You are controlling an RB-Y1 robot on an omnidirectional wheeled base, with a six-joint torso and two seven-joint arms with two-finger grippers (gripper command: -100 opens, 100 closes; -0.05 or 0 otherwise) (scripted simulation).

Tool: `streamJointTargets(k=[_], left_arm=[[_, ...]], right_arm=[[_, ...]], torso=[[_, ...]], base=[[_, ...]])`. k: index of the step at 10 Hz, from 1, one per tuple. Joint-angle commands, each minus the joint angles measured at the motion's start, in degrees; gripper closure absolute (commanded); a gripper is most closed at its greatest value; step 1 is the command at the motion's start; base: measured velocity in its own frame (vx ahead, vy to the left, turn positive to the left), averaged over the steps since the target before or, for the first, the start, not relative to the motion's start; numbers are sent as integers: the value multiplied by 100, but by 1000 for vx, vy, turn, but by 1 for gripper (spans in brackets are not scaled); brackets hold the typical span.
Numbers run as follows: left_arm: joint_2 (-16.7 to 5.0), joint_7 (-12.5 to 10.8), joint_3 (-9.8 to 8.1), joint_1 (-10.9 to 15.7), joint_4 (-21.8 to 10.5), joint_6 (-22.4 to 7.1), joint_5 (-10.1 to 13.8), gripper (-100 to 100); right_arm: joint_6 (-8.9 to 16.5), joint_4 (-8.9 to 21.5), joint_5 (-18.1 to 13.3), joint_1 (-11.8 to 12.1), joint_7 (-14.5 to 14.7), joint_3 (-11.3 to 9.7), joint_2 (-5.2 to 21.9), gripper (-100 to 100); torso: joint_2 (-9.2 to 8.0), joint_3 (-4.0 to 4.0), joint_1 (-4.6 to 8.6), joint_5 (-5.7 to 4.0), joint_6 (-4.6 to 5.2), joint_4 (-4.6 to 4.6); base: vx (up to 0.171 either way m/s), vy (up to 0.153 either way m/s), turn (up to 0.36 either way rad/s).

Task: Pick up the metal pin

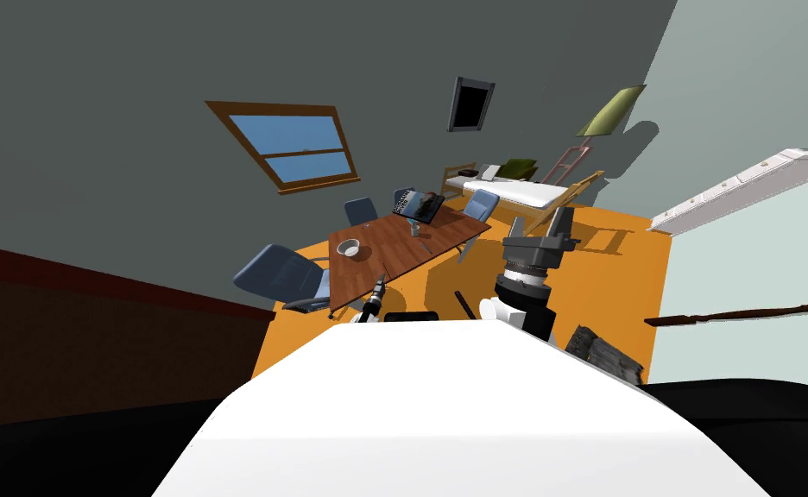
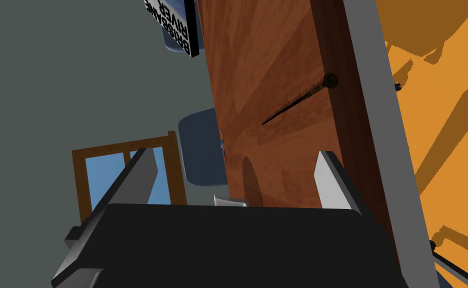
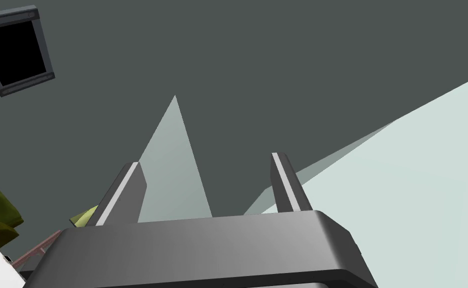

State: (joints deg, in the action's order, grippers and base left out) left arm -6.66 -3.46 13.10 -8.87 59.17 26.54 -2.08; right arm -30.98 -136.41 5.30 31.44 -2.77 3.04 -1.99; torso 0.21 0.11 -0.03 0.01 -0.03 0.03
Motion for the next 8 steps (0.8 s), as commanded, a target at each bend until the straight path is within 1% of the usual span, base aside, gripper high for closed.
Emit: streamJointTargets(k=[1,3,4,6,7,8], left_arm=[[13,-24,25,75,-233,57,4,-100],[42,-65,123,179,-627,194,5,-100],[42,-65,123,179,-658,194,5,-100],[58,-99,206,269,-1016,311,5,-100],[58,-99,206,269,-1019,311,5,-100],[63,-113,241,307,-1171,360,5,-100]], right_arm=[[0,0,0,0,0,0,0,0],[0,0,0,0,0,0,0,0],[0,0,0,0,0,0,0,0],[0,0,0,0,0,0,0,0],[0,0,0,0,0,0,0,0],[0,0,0,0,0,0,0,0]], torso=[[0,0,0,0,0,0],[0,0,-6,1,-1,0],[3,2,-6,1,0,1],[-5,-2,-2,0,-1,0],[-4,-2,-3,0,-1,0],[-5,-2,-2,0,-2,-1]], base=[[37,16,-43],[45,23,-99],[34,18,-39],[28,15,-77],[26,13,-38],[21,8,-60]])
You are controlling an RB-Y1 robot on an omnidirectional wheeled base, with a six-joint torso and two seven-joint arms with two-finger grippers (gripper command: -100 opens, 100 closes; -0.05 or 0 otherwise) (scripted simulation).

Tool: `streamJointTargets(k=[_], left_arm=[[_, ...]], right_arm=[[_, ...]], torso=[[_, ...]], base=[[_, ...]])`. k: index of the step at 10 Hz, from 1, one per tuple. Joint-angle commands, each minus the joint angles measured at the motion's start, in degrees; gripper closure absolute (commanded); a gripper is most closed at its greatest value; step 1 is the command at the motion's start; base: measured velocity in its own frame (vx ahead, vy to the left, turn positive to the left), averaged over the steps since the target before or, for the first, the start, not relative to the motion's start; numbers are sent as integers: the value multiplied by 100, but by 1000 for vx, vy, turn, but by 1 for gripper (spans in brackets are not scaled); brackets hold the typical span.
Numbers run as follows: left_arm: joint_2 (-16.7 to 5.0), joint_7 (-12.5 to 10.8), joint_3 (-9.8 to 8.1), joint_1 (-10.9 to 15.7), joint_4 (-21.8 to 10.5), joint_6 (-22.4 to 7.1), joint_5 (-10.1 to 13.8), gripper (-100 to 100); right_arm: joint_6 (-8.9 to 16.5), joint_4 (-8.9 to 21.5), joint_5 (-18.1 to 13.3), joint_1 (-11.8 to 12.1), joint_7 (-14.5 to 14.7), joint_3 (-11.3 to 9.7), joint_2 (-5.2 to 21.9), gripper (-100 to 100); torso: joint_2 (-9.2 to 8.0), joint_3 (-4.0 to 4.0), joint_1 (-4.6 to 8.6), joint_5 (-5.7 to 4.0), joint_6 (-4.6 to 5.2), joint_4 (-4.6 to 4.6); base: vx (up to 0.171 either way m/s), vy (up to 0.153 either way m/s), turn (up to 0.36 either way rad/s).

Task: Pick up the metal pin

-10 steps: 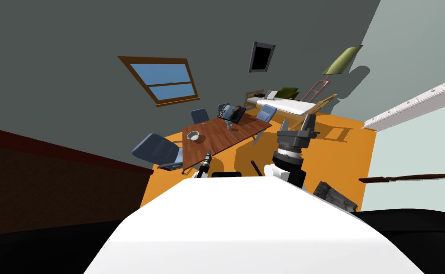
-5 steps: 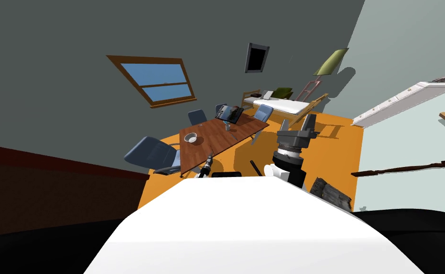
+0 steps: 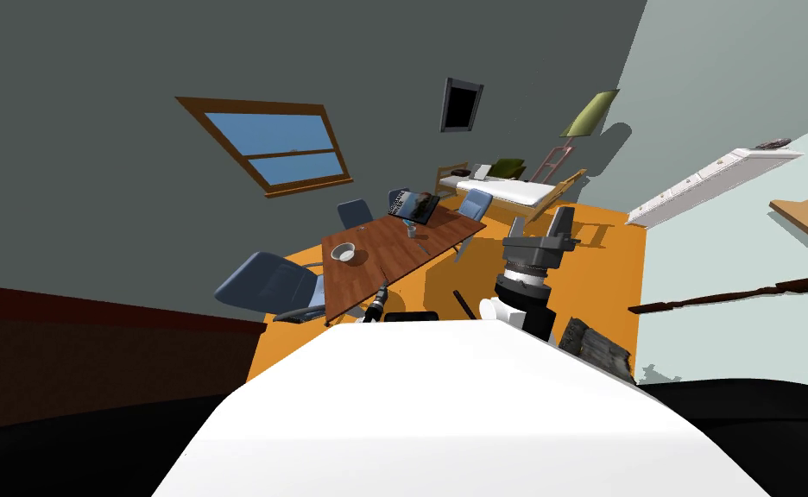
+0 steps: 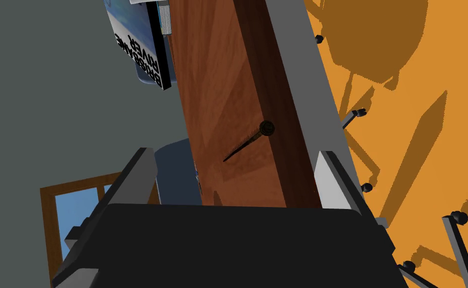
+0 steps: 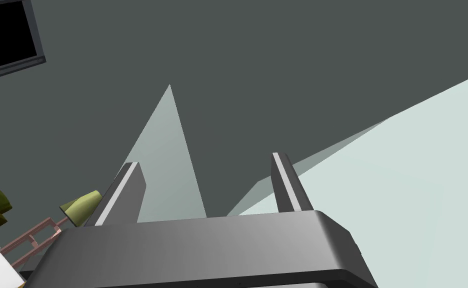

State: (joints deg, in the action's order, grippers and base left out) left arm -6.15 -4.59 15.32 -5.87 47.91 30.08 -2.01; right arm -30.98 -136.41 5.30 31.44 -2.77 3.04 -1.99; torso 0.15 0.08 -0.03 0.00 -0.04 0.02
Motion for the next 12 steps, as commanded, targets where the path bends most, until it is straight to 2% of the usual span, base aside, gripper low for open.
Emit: streamJointTargets(k=[1,3,4,5,6,7,8,9,12], left_arm=[[18,-12,48,39,-175,48,-2,-100],[56,-37,109,109,-447,133,-2,-100],[22,-43,104,60,-329,104,-4,-100],[22,-48,108,60,-333,100,-4,0],[29,-15,102,-20,-419,268,-7,-100],[32,0,100,-55,-457,340,-8,-100],[22,-23,101,-11,-469,293,-4,-100],[22,-20,100,-10,-483,322,-4,100],[23,-22,98,-9,-481,318,-2,100]], right_arm=[[0,0,0,0,0,0,0,0],[0,0,0,0,0,0,0,0],[0,0,0,0,0,0,0,0],[0,0,0,0,0,0,0,0],[0,0,0,0,0,0,0,0],[0,0,0,1,0,0,0,0],[0,0,0,1,0,0,0,0],[0,0,0,1,0,0,0,0],[0,0,0,0,0,0,0,0]], torso=[[0,0,0,0,0,0],[1,0,-2,0,0,0],[1,0,-5,1,-1,0],[-3,-2,-1,0,-1,-1],[-7,-4,2,-1,-1,-1],[18,9,13,-2,-1,2],[36,20,15,-4,-1,7],[19,12,10,-3,-1,5],[-8,-4,5,-1,1,-2]], base=[[25,9,-72],[27,21,-78],[11,13,-11],[0,0,0],[95,-29,-20],[140,-33,-11],[58,-11,2],[10,-2,1],[0,0,0]])
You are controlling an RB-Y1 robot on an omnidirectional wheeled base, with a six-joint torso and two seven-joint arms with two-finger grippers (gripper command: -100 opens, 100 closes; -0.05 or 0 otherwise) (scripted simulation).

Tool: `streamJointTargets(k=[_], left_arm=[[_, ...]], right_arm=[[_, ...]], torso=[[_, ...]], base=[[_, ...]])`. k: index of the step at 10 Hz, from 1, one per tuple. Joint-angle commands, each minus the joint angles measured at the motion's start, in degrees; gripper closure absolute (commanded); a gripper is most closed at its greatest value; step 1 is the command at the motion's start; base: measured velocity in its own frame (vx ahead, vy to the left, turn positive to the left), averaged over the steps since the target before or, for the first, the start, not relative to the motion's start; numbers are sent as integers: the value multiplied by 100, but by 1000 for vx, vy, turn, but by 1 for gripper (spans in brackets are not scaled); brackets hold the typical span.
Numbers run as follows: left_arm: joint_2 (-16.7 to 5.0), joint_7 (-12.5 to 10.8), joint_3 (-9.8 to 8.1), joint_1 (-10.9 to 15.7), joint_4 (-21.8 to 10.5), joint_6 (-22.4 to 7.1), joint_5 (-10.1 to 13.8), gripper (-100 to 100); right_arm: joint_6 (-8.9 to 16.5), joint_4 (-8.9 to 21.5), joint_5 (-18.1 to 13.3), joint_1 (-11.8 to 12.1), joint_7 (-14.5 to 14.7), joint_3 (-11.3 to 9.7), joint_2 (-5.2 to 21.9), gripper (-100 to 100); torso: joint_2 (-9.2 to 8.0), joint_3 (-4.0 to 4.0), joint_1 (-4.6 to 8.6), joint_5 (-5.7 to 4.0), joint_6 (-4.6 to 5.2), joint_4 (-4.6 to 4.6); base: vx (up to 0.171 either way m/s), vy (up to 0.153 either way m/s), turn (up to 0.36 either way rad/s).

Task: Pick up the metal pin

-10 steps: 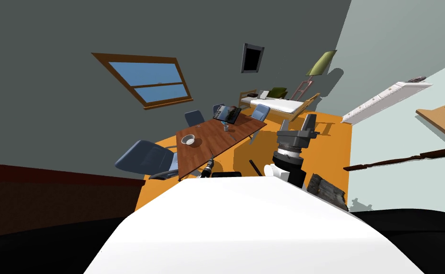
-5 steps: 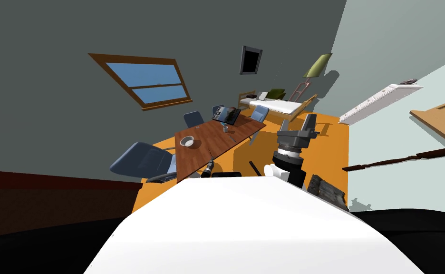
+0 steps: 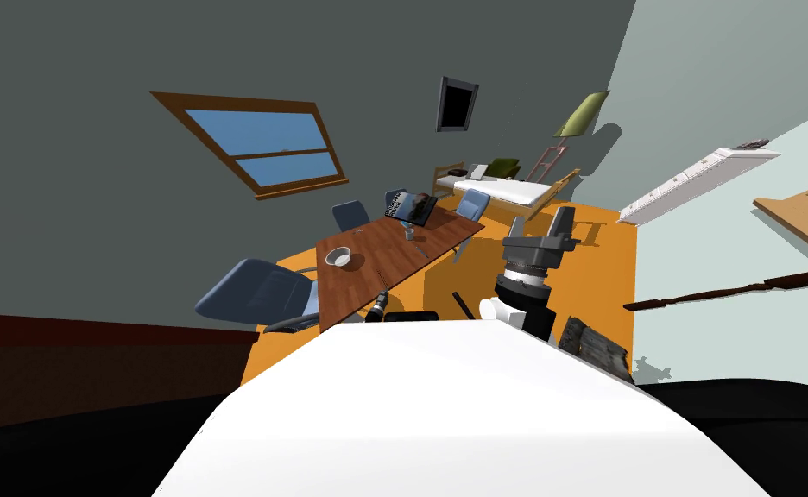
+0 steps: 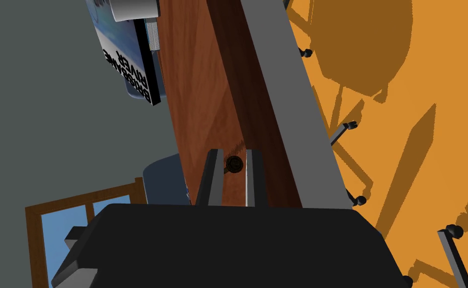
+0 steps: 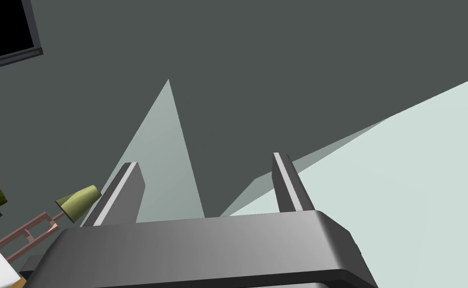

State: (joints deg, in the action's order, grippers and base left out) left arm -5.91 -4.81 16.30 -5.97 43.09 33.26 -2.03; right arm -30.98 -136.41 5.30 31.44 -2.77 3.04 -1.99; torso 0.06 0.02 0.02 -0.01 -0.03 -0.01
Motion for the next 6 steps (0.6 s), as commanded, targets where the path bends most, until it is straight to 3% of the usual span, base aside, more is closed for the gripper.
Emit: streamJointTargets(k=[1,2,3,5,6], left_arm=[[0,0,0,0,0,0,0,100],[0,0,0,0,0,0,0,0],[1,-16,8,47,125,-170,-3,100],[11,-13,3,80,78,-134,-1,100],[10,-16,3,79,82,-154,-1,0]], right_arm=[[0,0,0,0,0,0,0,0],[0,0,0,0,0,0,0,0],[0,0,0,0,0,0,0,0],[0,0,0,-1,0,0,0,0],[0,0,0,-1,0,0,0,0]], torso=[[0,0,0,0,0,0],[-1,0,0,0,0,0],[-1,0,0,0,0,0],[-45,-24,-15,2,-2,-6],[-30,-17,-11,2,-1,-6]], base=[[0,0,0],[0,0,0],[-85,15,14],[-100,32,2],[-11,4,1]])
